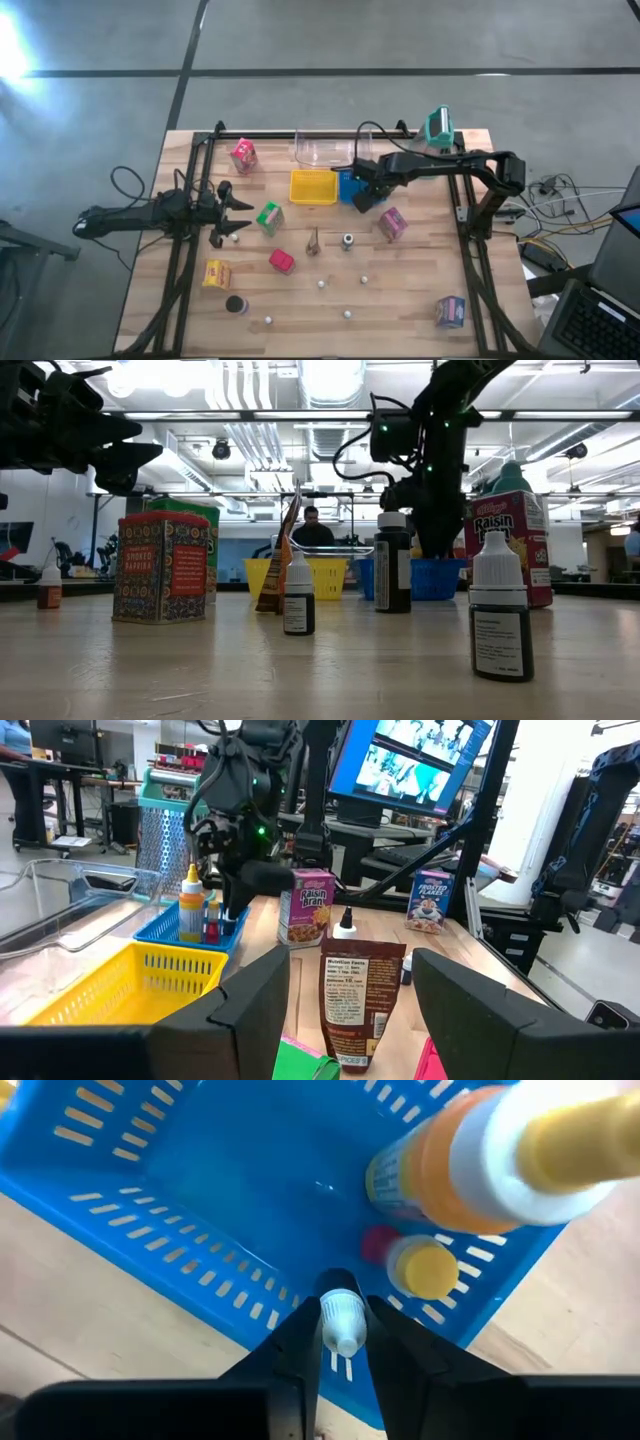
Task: Pick & Place Kitchen Items
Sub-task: Put the green food coloring bottle into the blue bin
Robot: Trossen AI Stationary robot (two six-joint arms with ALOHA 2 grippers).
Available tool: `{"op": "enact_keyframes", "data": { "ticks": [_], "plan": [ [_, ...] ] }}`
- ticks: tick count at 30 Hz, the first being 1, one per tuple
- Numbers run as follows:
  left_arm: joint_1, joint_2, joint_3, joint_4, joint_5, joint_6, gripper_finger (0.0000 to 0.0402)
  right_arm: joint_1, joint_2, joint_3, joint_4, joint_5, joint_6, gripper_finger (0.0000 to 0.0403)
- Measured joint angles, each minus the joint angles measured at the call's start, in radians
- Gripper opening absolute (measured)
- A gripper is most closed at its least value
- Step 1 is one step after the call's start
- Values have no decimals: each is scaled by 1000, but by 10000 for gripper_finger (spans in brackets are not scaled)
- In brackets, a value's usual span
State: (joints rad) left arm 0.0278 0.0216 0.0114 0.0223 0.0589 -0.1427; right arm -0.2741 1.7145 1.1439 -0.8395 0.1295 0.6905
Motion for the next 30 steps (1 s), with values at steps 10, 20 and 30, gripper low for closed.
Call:
{"op": "enact_keyframes", "data": {
  "ticks": [10,20,30],
  "plan": [
    [0,0,0,0,0,0,218,-9,-1,-86,105,0,6,70],
    [0,0,0,0,0,0,218,-11,-2,-95,125,4,2,69],
    [0,0,0,0,0,0,218,-11,0,-56,85,-2,-9,125]
  ]
}}
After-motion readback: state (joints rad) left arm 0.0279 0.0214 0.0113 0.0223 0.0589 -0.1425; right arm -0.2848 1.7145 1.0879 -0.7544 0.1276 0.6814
